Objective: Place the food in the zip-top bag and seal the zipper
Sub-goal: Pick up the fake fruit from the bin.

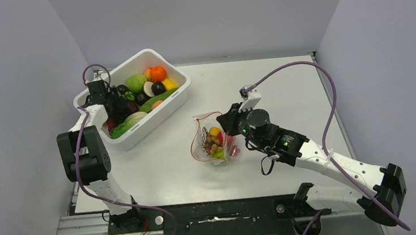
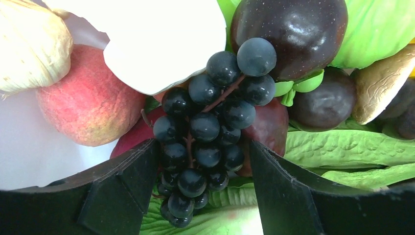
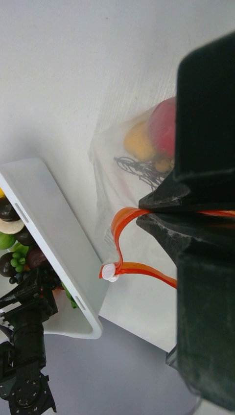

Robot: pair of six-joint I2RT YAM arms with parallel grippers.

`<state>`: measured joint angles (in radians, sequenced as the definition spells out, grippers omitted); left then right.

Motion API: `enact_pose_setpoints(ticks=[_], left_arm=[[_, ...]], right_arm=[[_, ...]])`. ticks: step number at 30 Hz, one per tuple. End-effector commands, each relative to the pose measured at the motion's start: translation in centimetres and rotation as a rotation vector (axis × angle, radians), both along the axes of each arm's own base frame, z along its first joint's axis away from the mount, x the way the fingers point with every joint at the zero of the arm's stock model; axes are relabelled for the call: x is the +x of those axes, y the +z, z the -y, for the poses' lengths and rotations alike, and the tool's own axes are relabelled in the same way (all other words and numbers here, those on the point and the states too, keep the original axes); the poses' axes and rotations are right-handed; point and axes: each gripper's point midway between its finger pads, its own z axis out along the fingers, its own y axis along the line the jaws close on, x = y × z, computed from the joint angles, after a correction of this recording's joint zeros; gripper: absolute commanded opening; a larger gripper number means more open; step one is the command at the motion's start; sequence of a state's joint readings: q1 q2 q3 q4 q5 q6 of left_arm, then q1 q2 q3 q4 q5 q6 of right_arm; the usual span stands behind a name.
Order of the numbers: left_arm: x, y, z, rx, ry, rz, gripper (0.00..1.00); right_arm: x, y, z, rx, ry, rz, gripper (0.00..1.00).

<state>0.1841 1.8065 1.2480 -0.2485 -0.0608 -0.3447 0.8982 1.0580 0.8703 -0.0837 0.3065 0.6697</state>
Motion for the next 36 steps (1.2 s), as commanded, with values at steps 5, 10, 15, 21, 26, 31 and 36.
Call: enact_pose_setpoints(ticks=[5, 10, 15, 21, 26, 31, 36], left_arm=[[1.4, 1.7, -0.1, 0.007, -0.018, 0.078, 0.48], [1.0, 1.7, 0.0, 0.005, -0.02, 0.071, 0.35], [0.6, 3.2, 0.3, 0.007, -0.019, 0.095, 0.28], [0.1, 4.5, 0.5, 0.007, -0.013, 0.119, 0.25], [-0.4, 5.8, 0.9, -0.004, -0.013, 0.137, 0.24], [-1.3, 8.1, 1.2, 0.001, -0.014, 0.18, 0.24], [-2.4, 10.6, 1.8, -0.004, -0.022, 0.229, 0.22]], right_arm=[[-0.4, 2.7, 0.1, 0.086, -0.012, 0.053, 0.0], [-0.6, 2.8, 0.0, 0.092, -0.004, 0.056, 0.0], [-0.8, 2.9, -0.1, 0.094, -0.003, 0.055, 0.0], [-0.8, 3.0, -0.1, 0.095, 0.0, 0.058, 0.0], [-0.9, 3.0, -0.2, 0.091, 0.003, 0.058, 0.0], [-0.9, 2.9, -0.4, 0.093, 0.007, 0.056, 0.0], [-0.8, 2.9, -0.7, 0.089, 0.011, 0.055, 0.0]])
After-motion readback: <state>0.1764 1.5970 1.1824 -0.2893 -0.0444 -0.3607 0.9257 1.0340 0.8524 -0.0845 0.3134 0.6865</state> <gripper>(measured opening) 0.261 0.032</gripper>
